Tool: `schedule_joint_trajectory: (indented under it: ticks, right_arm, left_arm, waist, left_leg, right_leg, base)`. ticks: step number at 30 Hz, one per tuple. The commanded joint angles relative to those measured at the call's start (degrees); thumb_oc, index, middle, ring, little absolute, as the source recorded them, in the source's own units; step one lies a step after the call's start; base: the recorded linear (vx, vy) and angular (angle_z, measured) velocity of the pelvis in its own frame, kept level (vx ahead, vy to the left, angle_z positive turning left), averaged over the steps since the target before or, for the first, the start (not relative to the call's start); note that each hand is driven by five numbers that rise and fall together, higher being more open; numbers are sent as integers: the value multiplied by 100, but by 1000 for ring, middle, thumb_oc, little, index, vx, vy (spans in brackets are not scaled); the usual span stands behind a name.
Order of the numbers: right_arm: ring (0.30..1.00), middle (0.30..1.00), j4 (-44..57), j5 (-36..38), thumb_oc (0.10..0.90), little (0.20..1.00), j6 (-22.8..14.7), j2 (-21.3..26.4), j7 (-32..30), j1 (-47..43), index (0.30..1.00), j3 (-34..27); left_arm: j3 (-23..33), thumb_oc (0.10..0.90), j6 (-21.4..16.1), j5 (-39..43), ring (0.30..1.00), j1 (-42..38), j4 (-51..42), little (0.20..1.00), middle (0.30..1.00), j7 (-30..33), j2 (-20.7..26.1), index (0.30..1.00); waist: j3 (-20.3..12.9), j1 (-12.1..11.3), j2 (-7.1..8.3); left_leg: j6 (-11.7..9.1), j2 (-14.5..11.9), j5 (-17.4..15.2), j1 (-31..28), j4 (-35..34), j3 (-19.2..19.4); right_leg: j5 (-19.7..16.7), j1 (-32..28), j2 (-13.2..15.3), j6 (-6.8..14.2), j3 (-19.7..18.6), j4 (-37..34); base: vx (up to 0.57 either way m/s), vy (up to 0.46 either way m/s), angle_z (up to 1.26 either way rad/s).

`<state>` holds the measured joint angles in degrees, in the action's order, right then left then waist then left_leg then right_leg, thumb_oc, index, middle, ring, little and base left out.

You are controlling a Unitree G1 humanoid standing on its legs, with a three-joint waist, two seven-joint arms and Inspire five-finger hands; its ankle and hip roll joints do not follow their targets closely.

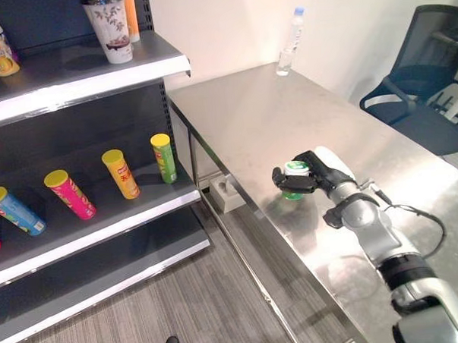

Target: Put the goods on the table back onto the shelves and tidy them up.

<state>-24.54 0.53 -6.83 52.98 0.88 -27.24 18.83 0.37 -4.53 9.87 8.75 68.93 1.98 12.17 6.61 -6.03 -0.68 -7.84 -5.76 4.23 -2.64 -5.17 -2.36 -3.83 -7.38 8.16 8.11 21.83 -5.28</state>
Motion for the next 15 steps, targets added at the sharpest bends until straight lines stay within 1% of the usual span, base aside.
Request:
schedule_joint_trajectory:
  ticks: [1, 5, 6, 7, 8, 9, 11, 12, 13, 14, 15]
  right_arm:
    - [300, 300, 972, 178, 400, 300, -523, 310, -317, -594, 300, -443]
    - [300, 300, 1968, 444, 400, 300, -720, 576, -282, -503, 300, -847]
    - [300, 300, 1979, 445, 400, 300, -715, 578, -279, -487, 300, -862]
    - [300, 300, 2388, 545, 400, 300, -796, 611, -295, -566, 300, -981]
    - [300, 300, 2397, 545, 400, 300, -792, 612, -293, -554, 300, -992]
    - [300, 300, 2731, 703, 400, 300, -887, 682, -317, -780, 300, -1086]
    - [300, 300, 2853, 888, 400, 300, -965, 777, -350, -1203, 300, -1002]
    - [300, 300, 2878, 959, 400, 300, -999, 875, -402, -1492, 300, -949]
    - [300, 300, 2871, 1018, 400, 300, -1003, 968, -433, -1740, 300, -878]
    - [300, 300, 2858, 1021, 400, 300, -1005, 971, -434, -1772, 300, -854]
    - [300, 300, 2801, 1049, 400, 300, -1007, 1054, -500, -2293, 300, -572]
  left_arm:
    - [-79, 800, -102, -192, 900, -368, 226, 900, 900, 144, 310, 900]
    - [22, 800, -100, -244, 900, -388, 217, 900, 900, 152, 337, 900]
    - [18, 800, -100, -245, 900, -389, 217, 900, 900, 152, 339, 900]
    - [31, 800, -103, -253, 900, -396, 205, 900, 900, 146, 334, 900]
    - [29, 800, -103, -253, 900, -397, 205, 900, 900, 146, 336, 900]
    - [28, 800, -105, -244, 900, -415, 202, 900, 900, 141, 346, 900]
    - [32, 800, -121, -191, 900, -443, 183, 900, 900, 130, 388, 900]
    - [11, 800, -129, -125, 900, -483, 141, 900, 900, 127, 423, 900]
    - [5, 800, -134, -76, 900, -538, 111, 900, 900, 136, 449, 900]
    - [12, 800, -133, -75, 900, -544, 112, 900, 900, 136, 442, 900]
    - [-32, 800, -149, -41, 900, -587, 17, 900, 900, 143, 483, 900]
  waist:
    - [-259, -90, 301]
    - [-294, -46, 313]
    - [-292, -50, 312]
    - [-311, -50, 316]
    - [-310, -52, 316]
    - [-320, -59, 312]
    - [-267, -98, 305]
    - [-193, -153, 326]
    - [-132, -156, 359]
    - [-136, -137, 355]
    - [-61, -124, 459]
  left_leg:
    - [-446, -511, -349, -170, 33, 693]
    - [-489, -584, -343, -204, 68, 663]
    - [-491, -587, -343, -206, 68, 662]
    - [-535, -645, -295, -201, 61, 639]
    - [-537, -648, -295, -201, 61, 637]
    - [-623, -757, -152, -123, 36, 563]
    - [-702, -845, 81, 114, 17, 438]
    - [-716, -854, 262, 316, 17, 348]
    - [-716, -833, 352, 506, 17, 305]
    - [-716, -828, 358, 524, 17, 291]
    - [-679, -879, 280, 688, 121, 690]
  right_leg:
    - [728, -36, 333, 447, -144, 372]
    - [825, -40, 252, 400, -194, 448]
    - [827, -42, 250, 399, -194, 450]
    - [876, -32, 182, 357, -204, 473]
    - [877, -33, 179, 356, -202, 474]
    - [960, 3, 45, 288, -191, 498]
    - [1055, 94, -112, 218, -186, 519]
    - [1088, 134, -149, 204, -161, 508]
    - [1101, 190, -149, 187, -116, 523]
    - [1105, 202, -146, 187, -105, 529]
    - [1087, 326, -149, 152, 88, 571]
  base:
    - [-13, -48, 0]
    - [-10, -64, -1]
    - [-28, -101, 2]
    - [-25, -75, 1]
    - [-64, -165, 2]
    - [-89, -147, 6]
    - [-175, -154, 13]
    - [-223, -86, 17]
    - [-163, -46, 23]
    - [-202, -87, 65]
    - [-177, -71, 82]
